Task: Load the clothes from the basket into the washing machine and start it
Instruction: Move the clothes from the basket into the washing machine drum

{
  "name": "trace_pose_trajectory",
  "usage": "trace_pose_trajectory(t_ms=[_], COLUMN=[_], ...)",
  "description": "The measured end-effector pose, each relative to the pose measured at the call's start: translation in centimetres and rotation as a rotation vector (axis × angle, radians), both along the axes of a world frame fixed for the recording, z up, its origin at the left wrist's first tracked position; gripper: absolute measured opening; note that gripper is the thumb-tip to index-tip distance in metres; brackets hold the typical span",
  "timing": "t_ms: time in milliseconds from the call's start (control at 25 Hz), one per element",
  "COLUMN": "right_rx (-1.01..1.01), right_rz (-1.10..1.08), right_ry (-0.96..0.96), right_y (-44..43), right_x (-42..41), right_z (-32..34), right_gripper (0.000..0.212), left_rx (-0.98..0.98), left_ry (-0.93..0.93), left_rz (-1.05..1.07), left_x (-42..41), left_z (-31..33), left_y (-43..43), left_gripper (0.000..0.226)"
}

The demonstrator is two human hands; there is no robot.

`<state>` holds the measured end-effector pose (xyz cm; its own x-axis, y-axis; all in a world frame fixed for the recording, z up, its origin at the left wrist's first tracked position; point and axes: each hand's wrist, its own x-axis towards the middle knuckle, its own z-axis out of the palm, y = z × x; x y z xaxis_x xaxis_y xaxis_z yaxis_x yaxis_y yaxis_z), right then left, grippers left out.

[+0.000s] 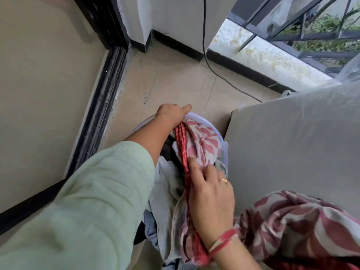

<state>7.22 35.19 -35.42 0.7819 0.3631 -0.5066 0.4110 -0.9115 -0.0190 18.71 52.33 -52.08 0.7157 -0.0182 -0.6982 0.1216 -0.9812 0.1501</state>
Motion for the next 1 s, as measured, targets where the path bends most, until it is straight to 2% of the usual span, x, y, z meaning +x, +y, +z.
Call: trace_pose_trajectory(t_ms=[120, 200, 240, 280, 320, 360, 400, 440, 520, 560, 600, 680, 720, 840, 1000], right_rx=[-0.122, -0.039, 0.063, 0.202, 0.346, 0.462, 0.435, 0.317, 0.041, -0.061, -0.107, -0.081, -0.027, 0.095, 0.131], right_rz=[0.084, 0.132, 0.13, 0.027, -0.162, -0.385, -0.54, -0.571, -0.48, -0.393, -0.314, -0.244, -0.274, -0.321, -0.172], right_ry=[0.066, 0.141, 0.156, 0.184, 0.26, 0.232, 0.221, 0.266, 0.488, 0.516, 0.454, 0.353, 0.376, 0.369, 0.169], right_y=[-0.2, 0.7, 1.3, 2.1, 3.3, 4.5, 5.6, 6.9, 9.8, 10.3, 10.2, 8.5, 7.7, 6.0, 3.6], right_x=[-1.5, -0.7, 0.4, 2.2, 4.7, 7.4, 10.5, 13.0, 13.9, 12.8, 11.8, 11.0, 11.4, 12.4, 8.7], right_z=[-2.1, -1.7, -0.7, 0.4, 1.4, 1.2, -0.5, -2.8, -7.2, -10.0, -12.0, -13.4, -13.2, -9.1, -2.4], right_gripper=[0.059, 0.054, 0.043, 0.029, 0.028, 0.037, 0.044, 0.054, 0.065, 0.063, 0.057, 0.041, 0.038, 0.04, 0.03], left_rx=[-0.12, -0.221, -0.24, -0.237, -0.233, -0.238, -0.25, -0.263, -0.276, -0.264, -0.236, -0.154, -0.113, -0.029, -0.04], left_ry=[-0.111, -0.21, -0.24, -0.217, -0.142, -0.056, 0.006, 0.028, 0.005, -0.002, 0.008, 0.064, 0.092, 0.147, 0.124], left_rz=[0.111, 0.231, 0.292, 0.337, 0.374, 0.406, 0.424, 0.422, 0.39, 0.372, 0.35, 0.295, 0.269, 0.208, 0.143], left_x=[-1.5, -3.9, -5.6, -7.2, -8.7, -9.9, -10.7, -11.1, -11.0, -10.9, -10.7, -10.5, -10.3, -9.3, -8.9], left_z=[0.1, 0.3, 0.4, 0.6, 0.8, 1.1, 1.4, 1.5, 1.8, 1.6, 1.5, 0.9, 0.9, 1.1, 2.2], left_y=[1.0, 2.5, 3.3, 4.0, 4.6, 4.9, 5.0, 4.7, 4.3, 4.3, 4.4, 4.6, 4.5, 3.8, 3.3], left_gripper=[0.046, 0.043, 0.046, 0.05, 0.055, 0.059, 0.062, 0.063, 0.066, 0.068, 0.07, 0.074, 0.075, 0.083, 0.095])
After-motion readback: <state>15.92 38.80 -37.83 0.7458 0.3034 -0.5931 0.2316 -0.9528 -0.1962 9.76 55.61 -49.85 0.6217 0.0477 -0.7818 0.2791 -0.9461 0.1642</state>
